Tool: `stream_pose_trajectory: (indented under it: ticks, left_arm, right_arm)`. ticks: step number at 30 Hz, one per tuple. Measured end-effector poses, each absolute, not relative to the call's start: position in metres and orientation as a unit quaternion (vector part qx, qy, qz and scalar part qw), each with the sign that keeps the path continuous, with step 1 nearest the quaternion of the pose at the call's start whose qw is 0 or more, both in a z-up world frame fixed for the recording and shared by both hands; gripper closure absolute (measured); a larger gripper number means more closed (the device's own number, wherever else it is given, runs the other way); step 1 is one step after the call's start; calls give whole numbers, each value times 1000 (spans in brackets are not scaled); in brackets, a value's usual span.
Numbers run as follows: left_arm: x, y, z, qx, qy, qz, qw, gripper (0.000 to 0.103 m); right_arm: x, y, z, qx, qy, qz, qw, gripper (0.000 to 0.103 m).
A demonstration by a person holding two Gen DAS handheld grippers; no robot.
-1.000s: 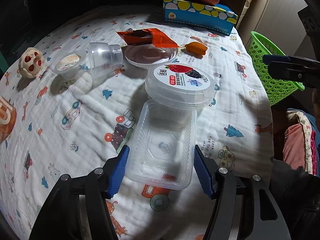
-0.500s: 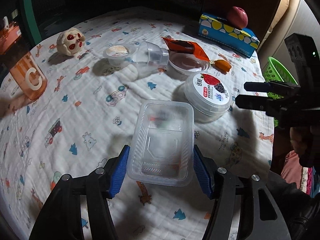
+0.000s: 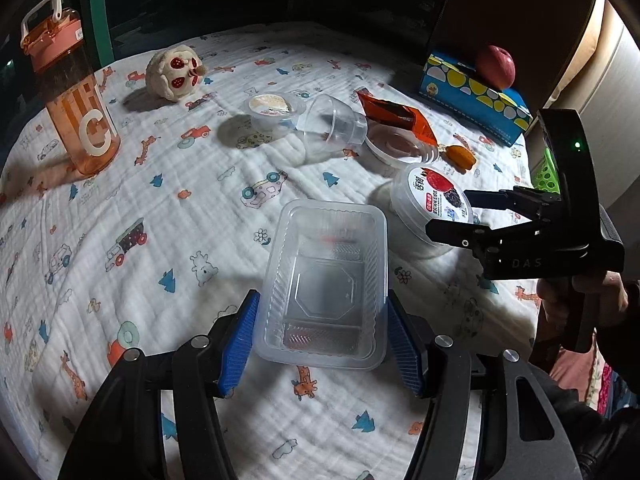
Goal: Collect trash
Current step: 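Lift the clear box with the left gripper while the right gripper grasps the strawberry yogurt cup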
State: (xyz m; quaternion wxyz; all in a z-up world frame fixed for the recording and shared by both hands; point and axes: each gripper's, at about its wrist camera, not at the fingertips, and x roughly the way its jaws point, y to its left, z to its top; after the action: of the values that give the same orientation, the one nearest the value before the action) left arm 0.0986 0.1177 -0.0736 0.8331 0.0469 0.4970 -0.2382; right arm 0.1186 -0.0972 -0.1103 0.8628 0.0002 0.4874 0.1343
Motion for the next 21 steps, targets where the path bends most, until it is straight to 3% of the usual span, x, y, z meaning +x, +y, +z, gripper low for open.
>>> stream_pose_trajectory:
  ticks: [9, 21]
  left_arm:
    - [97, 115, -72, 39, 497, -237, 834, 44]
    - [91, 96, -58, 37, 483, -248, 839, 44]
  right_arm:
    - [117, -98, -110, -5, 482, 131, 866, 17]
    - [71, -144, -68, 32, 437, 123, 890, 18]
